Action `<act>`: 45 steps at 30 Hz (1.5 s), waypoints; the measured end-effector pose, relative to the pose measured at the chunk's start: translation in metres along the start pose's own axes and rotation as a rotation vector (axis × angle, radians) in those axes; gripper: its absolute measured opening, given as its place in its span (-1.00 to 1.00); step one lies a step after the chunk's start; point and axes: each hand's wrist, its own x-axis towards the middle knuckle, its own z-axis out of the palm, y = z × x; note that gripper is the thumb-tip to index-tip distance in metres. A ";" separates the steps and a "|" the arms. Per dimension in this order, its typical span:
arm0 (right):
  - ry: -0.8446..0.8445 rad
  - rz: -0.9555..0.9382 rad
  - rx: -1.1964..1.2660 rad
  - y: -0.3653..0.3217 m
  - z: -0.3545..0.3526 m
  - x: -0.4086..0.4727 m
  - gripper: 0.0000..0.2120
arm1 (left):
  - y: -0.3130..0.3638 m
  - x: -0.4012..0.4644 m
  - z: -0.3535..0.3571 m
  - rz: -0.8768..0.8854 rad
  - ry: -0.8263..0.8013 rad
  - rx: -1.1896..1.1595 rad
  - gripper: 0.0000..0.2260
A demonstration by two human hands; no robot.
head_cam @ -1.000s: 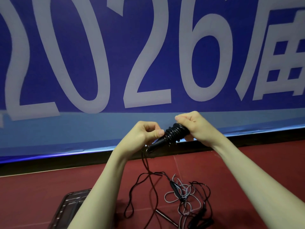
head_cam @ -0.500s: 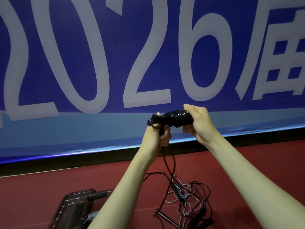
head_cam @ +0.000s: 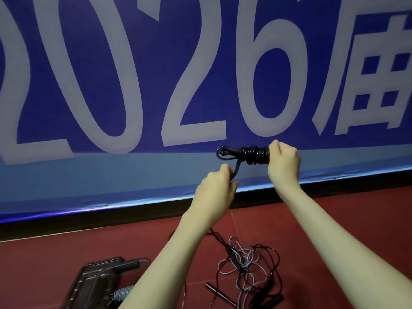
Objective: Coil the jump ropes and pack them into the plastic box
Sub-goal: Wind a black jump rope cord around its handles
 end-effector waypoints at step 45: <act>-0.609 -0.029 0.006 -0.035 -0.007 -0.017 -0.65 | -0.031 -0.004 -0.059 0.183 -0.032 -0.237 -0.85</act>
